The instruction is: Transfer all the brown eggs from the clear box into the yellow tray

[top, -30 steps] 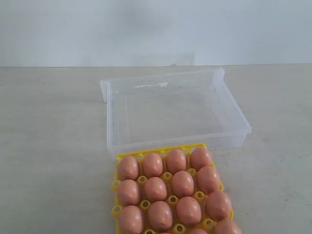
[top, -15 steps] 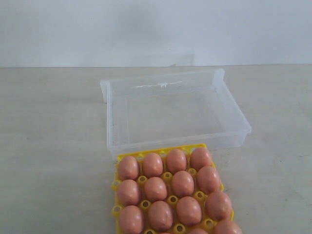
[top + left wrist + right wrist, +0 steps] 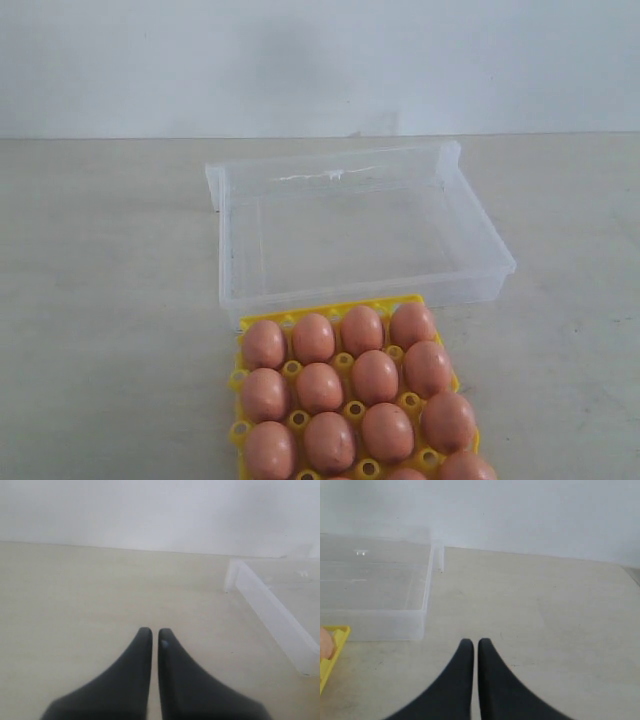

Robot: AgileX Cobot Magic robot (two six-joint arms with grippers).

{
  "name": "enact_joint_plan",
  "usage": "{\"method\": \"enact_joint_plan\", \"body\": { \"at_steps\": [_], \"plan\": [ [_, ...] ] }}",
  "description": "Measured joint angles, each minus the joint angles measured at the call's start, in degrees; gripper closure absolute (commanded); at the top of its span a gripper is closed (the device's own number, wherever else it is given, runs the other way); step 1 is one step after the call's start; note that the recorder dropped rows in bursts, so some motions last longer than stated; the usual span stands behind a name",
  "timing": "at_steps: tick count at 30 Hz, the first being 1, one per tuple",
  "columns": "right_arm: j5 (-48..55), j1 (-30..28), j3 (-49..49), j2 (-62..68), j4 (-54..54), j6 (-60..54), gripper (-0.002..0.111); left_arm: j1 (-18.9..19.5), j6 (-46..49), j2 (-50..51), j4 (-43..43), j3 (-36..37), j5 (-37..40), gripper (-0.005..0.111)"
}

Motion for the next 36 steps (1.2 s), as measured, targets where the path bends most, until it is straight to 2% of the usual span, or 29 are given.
{"method": "enact_joint_plan", "body": {
  "at_steps": [15,21,36],
  "plan": [
    [-1.28,0.23,0.25,-0.1,0.0,0.0,0.108,0.0,0.0,0.0,0.0,0.0,0.0,0.103],
    [5.07,0.23,0.27,-0.21,-1.69,-1.11,0.108,0.0,0.0,0.0,0.0,0.0,0.0,0.103],
    [5.7,0.23,0.27,-0.21,-2.38,-1.34,0.108,0.0,0.0,0.0,0.0,0.0,0.0,0.103]
  ]
}}
